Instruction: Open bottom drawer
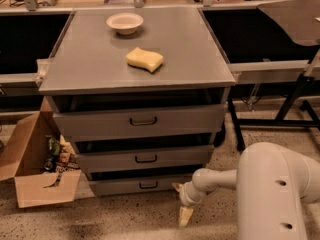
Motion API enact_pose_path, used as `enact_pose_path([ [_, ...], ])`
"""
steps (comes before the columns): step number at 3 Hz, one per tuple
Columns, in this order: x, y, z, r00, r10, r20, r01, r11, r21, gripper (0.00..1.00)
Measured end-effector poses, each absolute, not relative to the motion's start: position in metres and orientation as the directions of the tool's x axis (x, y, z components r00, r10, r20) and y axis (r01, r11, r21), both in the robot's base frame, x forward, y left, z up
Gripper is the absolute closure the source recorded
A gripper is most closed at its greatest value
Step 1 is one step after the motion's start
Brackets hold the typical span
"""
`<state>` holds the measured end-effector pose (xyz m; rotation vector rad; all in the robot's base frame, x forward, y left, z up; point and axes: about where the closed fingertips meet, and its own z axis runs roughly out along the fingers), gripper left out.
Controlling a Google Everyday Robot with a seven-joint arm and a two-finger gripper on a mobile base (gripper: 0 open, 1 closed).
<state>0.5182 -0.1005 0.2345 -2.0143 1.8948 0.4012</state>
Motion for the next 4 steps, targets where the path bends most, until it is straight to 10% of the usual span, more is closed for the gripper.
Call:
enact_pose_path([
  [4,0.606,-0.105,0.190,0.184,-0.893,-0.411,-0.967,-0.091,-0.236,0.00],
])
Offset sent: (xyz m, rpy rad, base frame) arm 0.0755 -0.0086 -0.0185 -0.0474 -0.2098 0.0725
